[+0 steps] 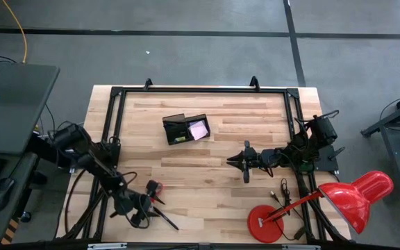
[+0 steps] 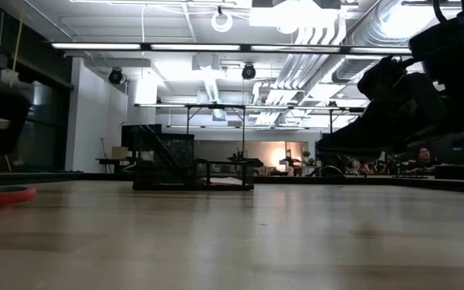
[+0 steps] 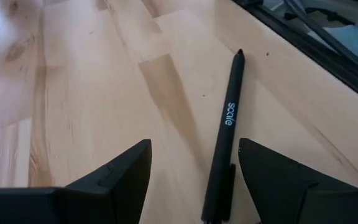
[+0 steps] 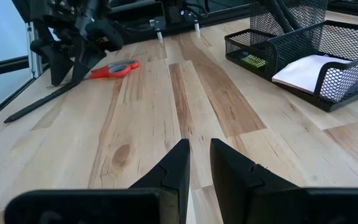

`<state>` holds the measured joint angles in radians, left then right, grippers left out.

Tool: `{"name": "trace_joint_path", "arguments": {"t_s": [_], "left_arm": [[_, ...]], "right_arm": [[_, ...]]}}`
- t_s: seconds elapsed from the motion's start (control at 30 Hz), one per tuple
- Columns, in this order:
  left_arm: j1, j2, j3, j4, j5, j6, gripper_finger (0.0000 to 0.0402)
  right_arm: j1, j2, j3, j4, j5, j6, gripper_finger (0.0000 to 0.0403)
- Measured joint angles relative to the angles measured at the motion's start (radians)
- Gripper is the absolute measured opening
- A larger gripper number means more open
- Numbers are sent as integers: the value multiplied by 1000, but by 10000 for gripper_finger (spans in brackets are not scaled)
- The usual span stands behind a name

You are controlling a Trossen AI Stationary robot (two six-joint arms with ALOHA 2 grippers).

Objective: Pick and place office supplies into organizer
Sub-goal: Put the black pen into the black desk organizer

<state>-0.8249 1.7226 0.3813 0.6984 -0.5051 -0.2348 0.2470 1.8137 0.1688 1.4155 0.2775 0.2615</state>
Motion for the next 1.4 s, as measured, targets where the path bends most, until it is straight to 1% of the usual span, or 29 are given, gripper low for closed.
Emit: {"name": "trace_joint_path", "arguments": {"t_s": [0.2,0.5,0.9,1.03,1.4], "left_arm": [[0,13,30,-11,-9,-9,230],[1,13,61,-141,-9,-30,230],[1,12,63,-161,3,-35,226],[0,12,63,-162,3,-35,195],[0,12,63,-164,13,-35,61]], "right_arm": [[0,0,0,-16,0,0,58],[0,0,0,-36,0,0,58],[0,0,0,-44,0,0,58],[0,0,0,-44,0,0,58],[0,0,0,-44,0,0,58]]}}
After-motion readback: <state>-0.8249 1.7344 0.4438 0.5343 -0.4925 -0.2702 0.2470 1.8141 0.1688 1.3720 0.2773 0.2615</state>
